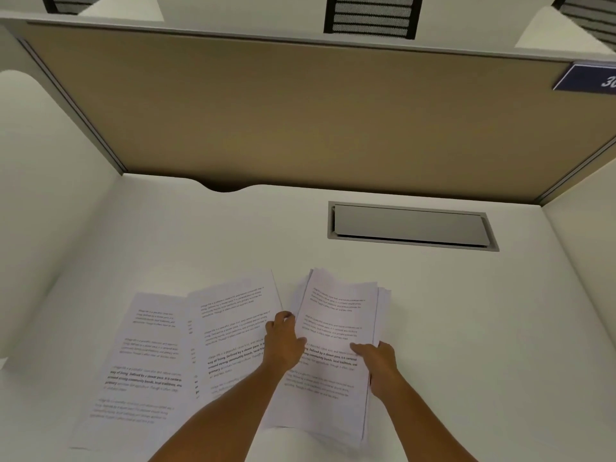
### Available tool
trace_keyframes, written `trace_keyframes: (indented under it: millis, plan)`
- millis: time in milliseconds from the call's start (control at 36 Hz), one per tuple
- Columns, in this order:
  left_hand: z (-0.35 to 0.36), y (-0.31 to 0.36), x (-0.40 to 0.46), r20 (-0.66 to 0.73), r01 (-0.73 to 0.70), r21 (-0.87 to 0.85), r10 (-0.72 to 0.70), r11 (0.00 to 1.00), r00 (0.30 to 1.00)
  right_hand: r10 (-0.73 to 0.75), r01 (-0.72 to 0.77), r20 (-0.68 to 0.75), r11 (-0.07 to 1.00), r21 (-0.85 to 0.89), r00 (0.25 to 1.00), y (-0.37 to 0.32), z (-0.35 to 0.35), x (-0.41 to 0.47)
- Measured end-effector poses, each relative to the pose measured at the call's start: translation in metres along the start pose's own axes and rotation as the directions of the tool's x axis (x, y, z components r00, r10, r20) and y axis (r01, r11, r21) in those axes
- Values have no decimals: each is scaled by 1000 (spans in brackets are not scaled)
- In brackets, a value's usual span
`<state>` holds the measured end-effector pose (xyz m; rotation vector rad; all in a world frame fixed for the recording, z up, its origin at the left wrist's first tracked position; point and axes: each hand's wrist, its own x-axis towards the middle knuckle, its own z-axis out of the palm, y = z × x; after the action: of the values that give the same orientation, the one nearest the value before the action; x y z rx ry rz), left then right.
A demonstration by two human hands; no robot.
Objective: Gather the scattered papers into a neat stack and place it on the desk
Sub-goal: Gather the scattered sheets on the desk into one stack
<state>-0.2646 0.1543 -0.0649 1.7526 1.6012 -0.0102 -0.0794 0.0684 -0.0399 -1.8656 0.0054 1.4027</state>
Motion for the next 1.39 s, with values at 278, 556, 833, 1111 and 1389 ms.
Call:
trace_keyframes:
  millis: [278,556,833,1111,1389]
  plan:
    - [-12,-3,-14,6,42,-232,-42,972,999,-265,276,90,949,-150,960,-20,-12,-24]
    - [-49,14,-33,-105,-97,-592,43,800,994,-339,361,160,923,-134,927,-67,-48,-54]
    - [-58,9,-56,-44,-91,-677,84,730,996,-429,453,174,882,-129,886,-89,-54,-78]
    - [-80,31,-78,-35,-128,-841,184,526,982,-442,479,240,869,-125,864,-103,-61,-89]
    - [-92,-41,-92,-154,-105,-796,-32,597,988,-291,385,354,894,-230,889,-70,34,-72]
